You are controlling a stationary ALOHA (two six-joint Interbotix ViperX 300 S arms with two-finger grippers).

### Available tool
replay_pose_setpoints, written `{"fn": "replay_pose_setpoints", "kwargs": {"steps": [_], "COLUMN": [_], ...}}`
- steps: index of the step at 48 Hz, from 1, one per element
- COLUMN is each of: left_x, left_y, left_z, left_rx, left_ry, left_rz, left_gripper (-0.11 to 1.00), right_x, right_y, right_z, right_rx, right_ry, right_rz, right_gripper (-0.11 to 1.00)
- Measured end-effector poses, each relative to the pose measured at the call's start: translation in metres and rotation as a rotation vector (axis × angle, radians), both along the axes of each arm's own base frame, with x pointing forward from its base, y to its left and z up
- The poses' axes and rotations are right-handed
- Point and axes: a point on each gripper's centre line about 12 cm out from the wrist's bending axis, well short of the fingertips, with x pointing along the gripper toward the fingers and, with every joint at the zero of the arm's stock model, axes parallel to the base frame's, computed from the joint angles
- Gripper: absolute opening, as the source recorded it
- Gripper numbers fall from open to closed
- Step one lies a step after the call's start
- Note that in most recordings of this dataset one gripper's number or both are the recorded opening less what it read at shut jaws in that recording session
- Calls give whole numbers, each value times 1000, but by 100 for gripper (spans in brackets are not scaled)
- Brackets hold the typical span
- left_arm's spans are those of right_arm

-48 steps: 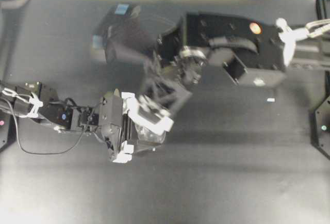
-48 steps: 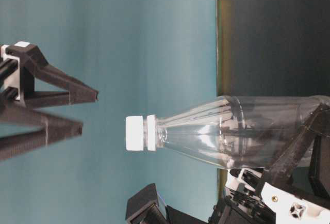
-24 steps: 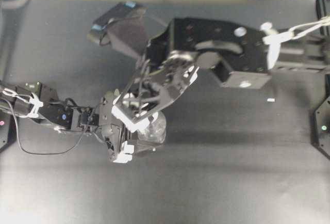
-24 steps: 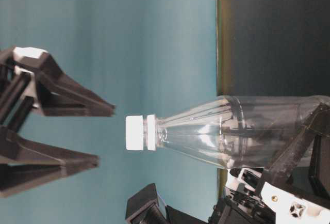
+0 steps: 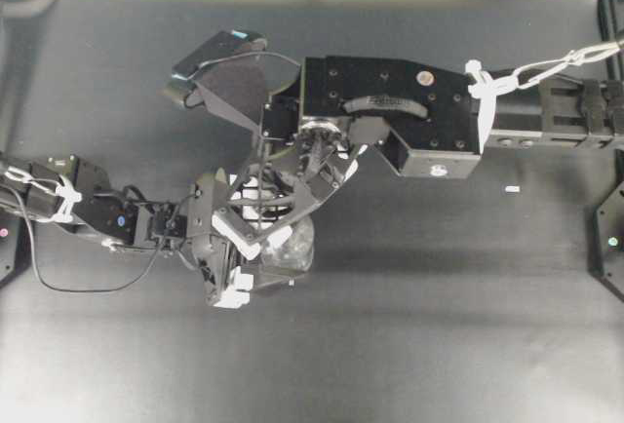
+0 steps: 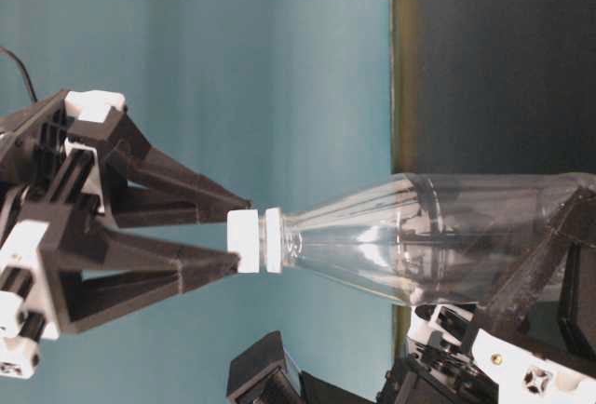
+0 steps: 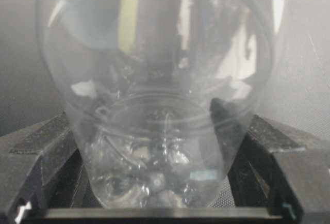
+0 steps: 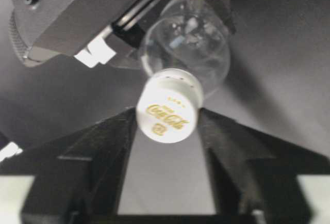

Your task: Open the bottle cap by holding the bottle with the left arm and twisting the cap with the right arm.

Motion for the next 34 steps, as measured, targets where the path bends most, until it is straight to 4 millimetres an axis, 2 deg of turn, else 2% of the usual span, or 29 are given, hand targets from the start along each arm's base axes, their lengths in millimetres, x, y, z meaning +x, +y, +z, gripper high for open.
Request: {"fn": "replay_pose_setpoints", "kwargs": {"steps": [14, 22, 34], "left_x": [0, 0, 0], "left_y": [0, 0, -1], "left_z": [0, 0, 0], "left_rx": [1, -1, 1], "left_ry": [-2, -1, -2], "left_rz": [-1, 1, -3], "left_gripper": [81, 81, 81], "right_x": [-3, -4, -5], "right_y": [-3, -5, 0], "right_z": [-1, -1, -1], "right_rx": [-30, -72, -163], "right_ry": [6, -6, -59], "right_rz": [138, 363, 791], "right_gripper": [37, 37, 37]}}
